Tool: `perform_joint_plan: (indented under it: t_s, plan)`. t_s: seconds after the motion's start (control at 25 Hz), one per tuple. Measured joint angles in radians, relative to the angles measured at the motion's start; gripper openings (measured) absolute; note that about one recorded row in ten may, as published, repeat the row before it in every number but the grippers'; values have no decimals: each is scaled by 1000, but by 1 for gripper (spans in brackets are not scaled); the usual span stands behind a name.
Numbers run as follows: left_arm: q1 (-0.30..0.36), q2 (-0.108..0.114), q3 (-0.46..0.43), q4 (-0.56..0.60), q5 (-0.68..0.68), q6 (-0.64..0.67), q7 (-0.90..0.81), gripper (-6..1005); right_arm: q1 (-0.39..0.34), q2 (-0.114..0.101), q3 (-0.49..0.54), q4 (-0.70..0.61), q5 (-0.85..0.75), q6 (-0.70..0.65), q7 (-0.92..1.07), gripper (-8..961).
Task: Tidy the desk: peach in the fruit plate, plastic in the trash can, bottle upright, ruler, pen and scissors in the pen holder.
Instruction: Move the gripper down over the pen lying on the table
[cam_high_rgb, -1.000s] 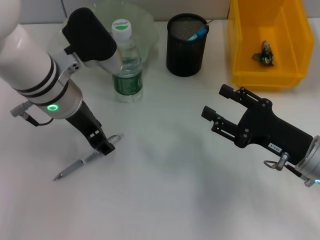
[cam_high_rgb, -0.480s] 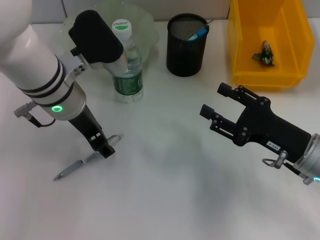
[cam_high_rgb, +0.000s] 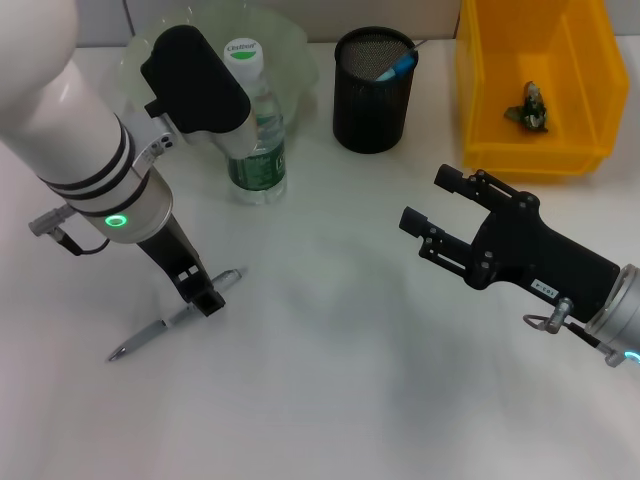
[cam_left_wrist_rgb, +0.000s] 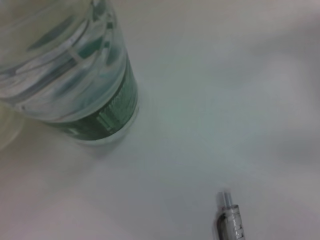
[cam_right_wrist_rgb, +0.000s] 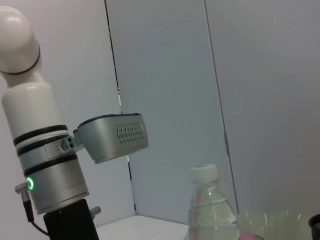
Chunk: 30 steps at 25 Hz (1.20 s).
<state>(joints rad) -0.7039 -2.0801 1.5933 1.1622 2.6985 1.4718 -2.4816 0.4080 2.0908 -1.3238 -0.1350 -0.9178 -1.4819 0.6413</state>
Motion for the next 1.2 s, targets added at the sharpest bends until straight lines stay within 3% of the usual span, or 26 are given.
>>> perform_joint_plan:
  t_s: [1.2]
  plan:
    - [-5, 0, 59, -15, 4, -2, -11, 690, 14, 0, 0, 0, 3, 16, 0, 711]
